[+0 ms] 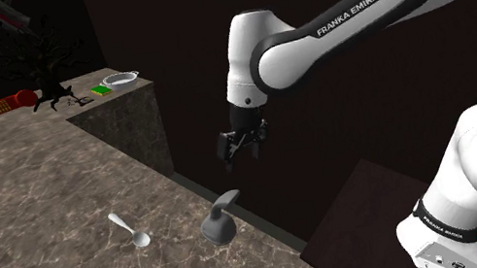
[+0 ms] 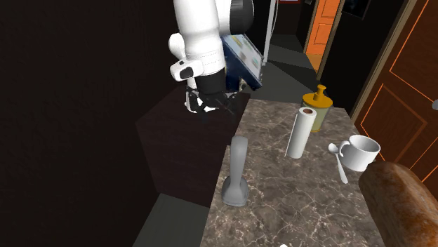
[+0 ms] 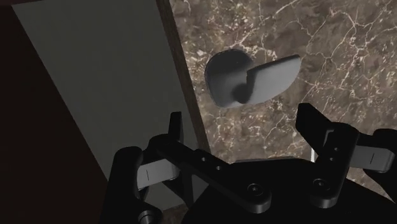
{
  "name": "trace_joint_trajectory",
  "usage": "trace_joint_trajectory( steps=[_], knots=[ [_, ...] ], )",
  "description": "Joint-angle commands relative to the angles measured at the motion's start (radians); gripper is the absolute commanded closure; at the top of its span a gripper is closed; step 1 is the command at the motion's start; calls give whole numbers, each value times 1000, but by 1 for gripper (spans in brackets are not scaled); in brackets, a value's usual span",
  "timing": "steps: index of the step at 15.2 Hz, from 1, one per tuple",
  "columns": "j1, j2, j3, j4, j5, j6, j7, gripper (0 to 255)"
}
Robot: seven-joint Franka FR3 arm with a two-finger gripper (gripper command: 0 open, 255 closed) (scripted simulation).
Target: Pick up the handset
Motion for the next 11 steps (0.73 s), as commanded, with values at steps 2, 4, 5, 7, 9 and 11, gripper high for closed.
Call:
trace_joint_trajectory(
  steps=[2, 4, 5, 7, 9, 11],
  knots=[
    [14, 111, 23, 50, 1, 56, 47, 0],
    [27, 186, 35, 91, -5, 87, 81, 0],
    [34, 224, 39, 113, -8, 101, 98, 0],
    [42, 263, 42, 128, -13, 124, 110, 0],
    [44, 282, 41, 120, -16, 149, 108, 0],
    [46, 301, 40, 114, -19, 175, 107, 0]
  ],
)
